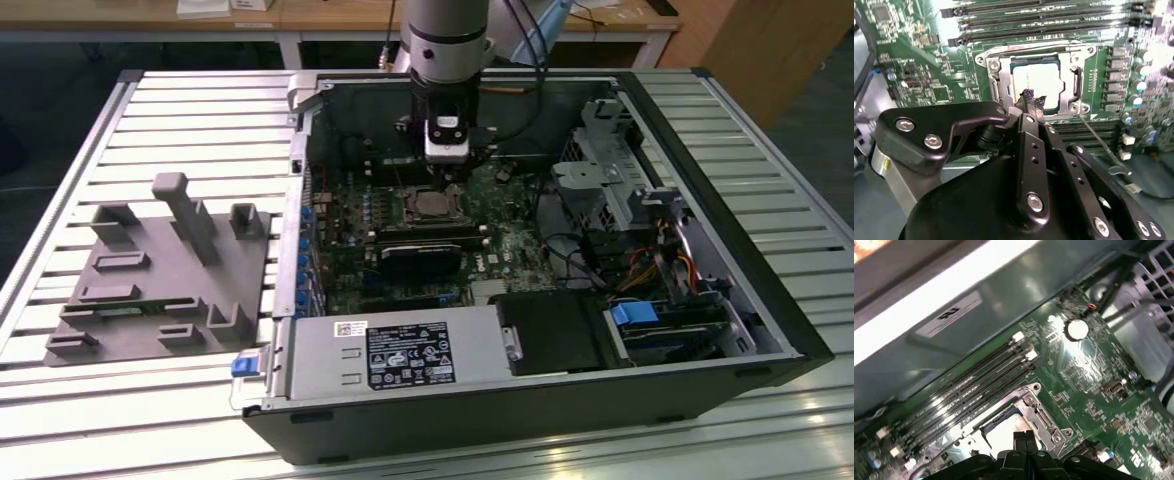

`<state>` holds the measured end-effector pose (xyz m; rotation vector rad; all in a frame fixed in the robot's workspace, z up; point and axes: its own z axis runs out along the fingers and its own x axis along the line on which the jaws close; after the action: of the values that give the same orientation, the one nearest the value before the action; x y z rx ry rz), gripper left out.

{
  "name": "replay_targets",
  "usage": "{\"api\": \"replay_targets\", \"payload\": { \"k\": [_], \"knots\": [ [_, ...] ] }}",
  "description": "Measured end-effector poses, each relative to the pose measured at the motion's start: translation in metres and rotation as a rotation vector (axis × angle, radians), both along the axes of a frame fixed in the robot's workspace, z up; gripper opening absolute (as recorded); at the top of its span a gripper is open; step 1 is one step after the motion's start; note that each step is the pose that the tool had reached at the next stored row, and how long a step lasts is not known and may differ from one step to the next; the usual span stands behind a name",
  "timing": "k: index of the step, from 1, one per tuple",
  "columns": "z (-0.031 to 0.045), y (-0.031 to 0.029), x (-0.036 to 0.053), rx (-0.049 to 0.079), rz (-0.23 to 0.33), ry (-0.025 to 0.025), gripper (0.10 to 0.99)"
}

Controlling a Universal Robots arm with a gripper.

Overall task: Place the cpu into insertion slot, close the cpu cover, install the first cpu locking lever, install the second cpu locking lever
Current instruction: 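Close the cpu cover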

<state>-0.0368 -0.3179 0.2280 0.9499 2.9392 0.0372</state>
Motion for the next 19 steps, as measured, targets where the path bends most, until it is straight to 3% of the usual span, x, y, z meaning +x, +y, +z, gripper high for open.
{"api": "replay_targets", "payload": {
  "k": [19],
  "knots": [
    [-0.0013, 0.0, 0.0, -0.018, 0.345, 0.0001, 0.102]
  ]
}}
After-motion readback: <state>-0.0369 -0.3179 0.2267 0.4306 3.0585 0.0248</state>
